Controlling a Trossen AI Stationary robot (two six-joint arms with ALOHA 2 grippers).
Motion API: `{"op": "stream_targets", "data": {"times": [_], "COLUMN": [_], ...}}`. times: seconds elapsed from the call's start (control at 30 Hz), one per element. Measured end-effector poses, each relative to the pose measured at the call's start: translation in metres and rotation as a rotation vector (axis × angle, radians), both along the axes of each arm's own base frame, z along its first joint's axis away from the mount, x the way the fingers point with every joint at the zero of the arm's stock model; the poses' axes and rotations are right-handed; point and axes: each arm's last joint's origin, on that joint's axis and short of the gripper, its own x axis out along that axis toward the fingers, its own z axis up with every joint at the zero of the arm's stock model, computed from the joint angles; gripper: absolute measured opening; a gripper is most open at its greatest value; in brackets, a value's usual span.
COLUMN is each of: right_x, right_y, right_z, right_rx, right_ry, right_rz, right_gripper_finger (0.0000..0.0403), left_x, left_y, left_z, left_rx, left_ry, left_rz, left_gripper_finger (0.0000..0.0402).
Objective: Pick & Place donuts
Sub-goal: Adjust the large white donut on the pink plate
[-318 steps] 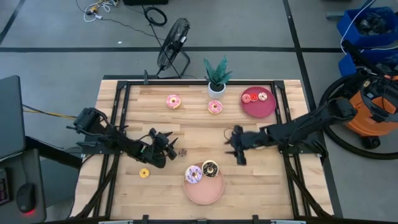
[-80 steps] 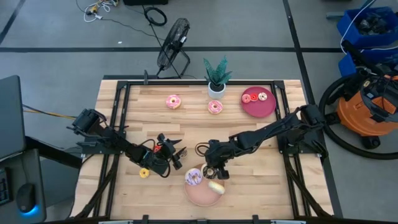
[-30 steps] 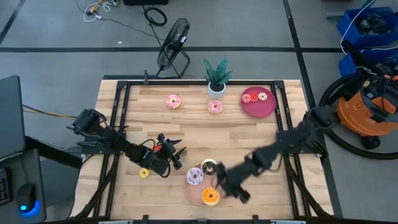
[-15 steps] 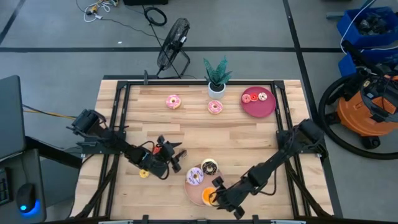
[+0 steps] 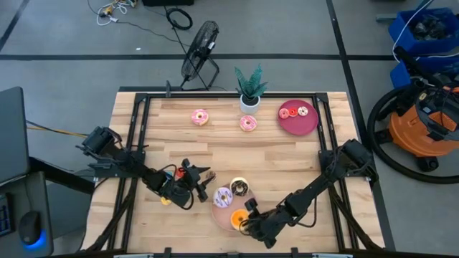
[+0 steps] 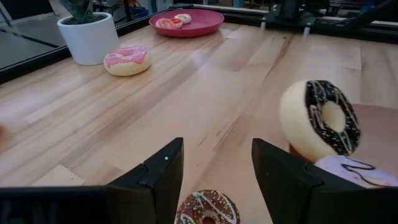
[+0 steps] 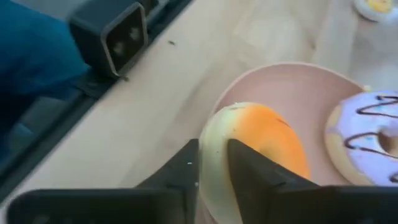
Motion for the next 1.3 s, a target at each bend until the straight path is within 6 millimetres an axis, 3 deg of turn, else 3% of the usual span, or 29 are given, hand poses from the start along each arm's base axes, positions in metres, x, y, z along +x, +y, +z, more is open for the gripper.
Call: {"op": "stream_targets", "data": {"times": [0.27, 0.47, 0.77, 0.97, 1.2, 1.3], "right_x": [-0.002, -0.010, -0.019, -0.018, -0.009, -0.008], "right_y": [-0.001, -0.003, -0.026, -0.039, -0.041, -0.050], "right_z": [0.000, 0.016, 0.053, 0.052, 0.055, 0.047], "right_rx": [-0.134, -0.203, -0.006, 0.080, 0.211, 0.235], "right_ry": [-0.060, -0.126, -0.084, -0.020, -0.008, 0.022], "right_rz": [-0.064, -0.158, -0.404, -0.551, -0.537, -0.594], "right_gripper_finger": [0.0009, 0.0003, 0.0001, 0.0001, 0.0000, 0.0000], "left_x": [0.000, 0.000, 0.000, 0.000, 0.000, 0.000], "left_y": [0.000, 0.000, 0.000, 0.000, 0.000, 0.000], "left_z": [0.000, 0.000, 0.000, 0.000, 0.000, 0.000], "left_rx": [0.000, 0.000, 0.000, -0.001, -0.003, -0.004], "left_ry": [-0.001, -0.002, -0.003, -0.003, -0.004, -0.004], "left_rz": [0.000, 0.000, -0.001, -0.002, -0.002, -0.002], "left_gripper_finger": [0.0195, 0.0195, 0.0195, 0.0195, 0.0195, 0.0195]}}
